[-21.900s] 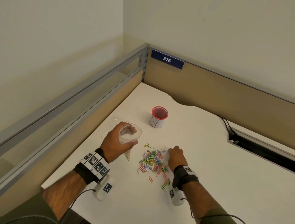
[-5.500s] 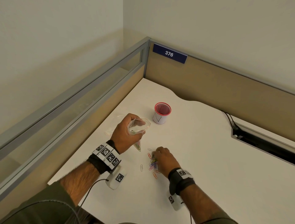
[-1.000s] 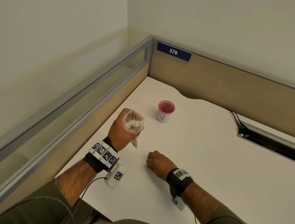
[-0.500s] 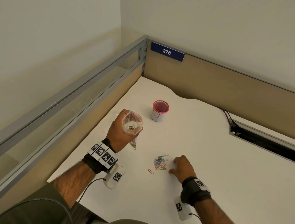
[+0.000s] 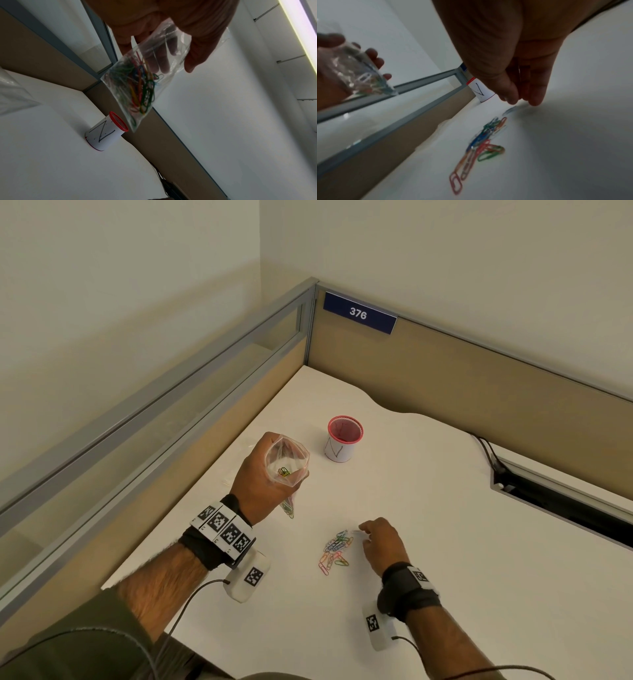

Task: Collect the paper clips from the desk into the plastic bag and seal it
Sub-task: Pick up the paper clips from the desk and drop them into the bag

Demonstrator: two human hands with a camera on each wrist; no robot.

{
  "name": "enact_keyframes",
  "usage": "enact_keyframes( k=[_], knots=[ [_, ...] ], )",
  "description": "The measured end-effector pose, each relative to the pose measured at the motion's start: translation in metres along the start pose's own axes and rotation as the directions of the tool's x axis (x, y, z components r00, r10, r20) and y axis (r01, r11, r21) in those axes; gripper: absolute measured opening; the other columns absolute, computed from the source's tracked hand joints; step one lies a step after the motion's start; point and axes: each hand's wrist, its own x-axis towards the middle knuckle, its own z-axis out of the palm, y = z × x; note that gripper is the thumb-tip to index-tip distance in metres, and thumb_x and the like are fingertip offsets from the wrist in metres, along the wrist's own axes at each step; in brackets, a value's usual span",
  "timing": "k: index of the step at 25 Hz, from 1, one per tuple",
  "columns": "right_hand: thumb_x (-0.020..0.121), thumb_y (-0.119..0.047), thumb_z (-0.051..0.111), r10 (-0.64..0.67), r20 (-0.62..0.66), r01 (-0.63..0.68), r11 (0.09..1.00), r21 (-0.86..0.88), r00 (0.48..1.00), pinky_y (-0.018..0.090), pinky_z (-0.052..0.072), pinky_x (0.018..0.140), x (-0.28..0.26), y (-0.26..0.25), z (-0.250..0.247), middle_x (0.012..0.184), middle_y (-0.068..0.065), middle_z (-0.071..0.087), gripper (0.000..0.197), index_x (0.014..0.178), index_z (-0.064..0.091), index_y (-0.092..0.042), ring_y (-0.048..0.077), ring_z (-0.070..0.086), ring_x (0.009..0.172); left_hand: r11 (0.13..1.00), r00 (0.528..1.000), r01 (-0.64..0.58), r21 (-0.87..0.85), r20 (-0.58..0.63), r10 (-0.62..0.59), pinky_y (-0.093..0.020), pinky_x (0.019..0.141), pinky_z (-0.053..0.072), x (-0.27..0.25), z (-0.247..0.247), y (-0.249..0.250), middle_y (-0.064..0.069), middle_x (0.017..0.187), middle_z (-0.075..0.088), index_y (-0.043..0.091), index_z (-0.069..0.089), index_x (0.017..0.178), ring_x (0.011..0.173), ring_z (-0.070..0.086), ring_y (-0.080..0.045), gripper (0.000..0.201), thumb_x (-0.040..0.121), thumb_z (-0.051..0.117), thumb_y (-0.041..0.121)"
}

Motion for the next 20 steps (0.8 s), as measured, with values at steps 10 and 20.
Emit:
enact_keyframes(
  k=[10,20],
  knots=[
    [0.089,-0.023,0.06,-0.279,0.224,0.324,0.924,-0.201,0.934,0.036,0.05,0.095,-0.015,-0.034,0.016,0.127,0.001,0.048,0.04,0.128,0.052,-0.02,0.024,0.047,0.119,1.0,1.0,0.002,-0.005,-0.017,-0.002,-0.04,0.097,0.055,-0.002,0.0,-0.002,-0.003,0.106,0.07,0.03,0.054,0.101,0.102,0.068,-0.015,0.038,0.075,0.079,0.02],
    [0.092,-0.011,0.05,-0.39,0.205,0.44,0.817,-0.373,0.898,0.04,0.052,0.075,-0.025,-0.045,0.034,0.111,0.01,0.05,0.022,0.113,0.055,-0.012,0.03,0.049,0.103,1.0,1.0,0.007,-0.01,-0.002,-0.007,-0.031,0.095,0.055,0.0,0.003,-0.005,-0.003,0.106,0.069,0.03,0.054,0.1,0.102,0.067,-0.012,0.041,0.08,0.08,0.006]
  ],
)
